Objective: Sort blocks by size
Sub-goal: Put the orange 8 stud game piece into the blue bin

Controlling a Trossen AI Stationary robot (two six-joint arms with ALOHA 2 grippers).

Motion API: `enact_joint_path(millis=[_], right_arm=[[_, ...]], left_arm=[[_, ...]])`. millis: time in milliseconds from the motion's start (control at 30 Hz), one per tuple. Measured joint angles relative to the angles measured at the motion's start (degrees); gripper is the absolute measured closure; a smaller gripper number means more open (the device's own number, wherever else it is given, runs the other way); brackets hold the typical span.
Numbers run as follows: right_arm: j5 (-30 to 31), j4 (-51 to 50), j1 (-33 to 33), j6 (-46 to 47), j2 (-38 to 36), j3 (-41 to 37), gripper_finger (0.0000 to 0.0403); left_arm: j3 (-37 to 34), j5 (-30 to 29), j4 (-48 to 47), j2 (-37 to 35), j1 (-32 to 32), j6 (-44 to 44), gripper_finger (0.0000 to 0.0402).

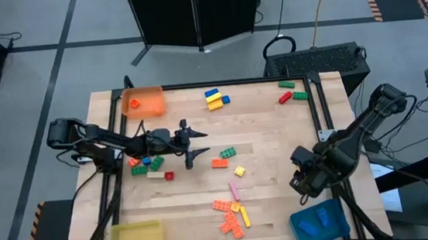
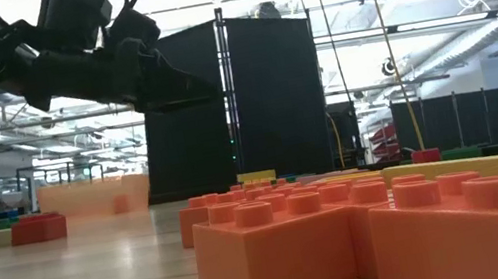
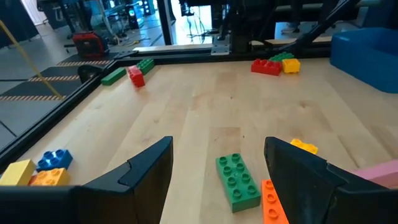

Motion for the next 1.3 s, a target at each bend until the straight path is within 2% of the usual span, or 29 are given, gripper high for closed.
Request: enact_joint_path(millis=[533, 767, 1067, 1300], right_arm=[[1.0, -7.2, -12.5, -4.3, 0.0, 0.0, 0.0198], [4.5, -0.6, -18.5, -15.7, 0.0, 0.0, 0.0198], [4.6, 9.8, -24.6, -29.3, 1.0, 0.0, 0.0198], [4.6, 14.9, -27.4, -37.6, 5.4, 0.0, 0.0198]], left_arm=[[0.0, -0.4, -1.2, 0.0, 0.0, -1.4, 0.0148], [0.0, -0.4, -2.0, 0.0, 0.0, -1.4, 0.0148], [0.0, -0.8, -2.4, 0.0, 0.0, -1.3, 0.0148], [0.0, -0.8, -4.3, 0.0, 0.0, -1.5, 0.0148]])
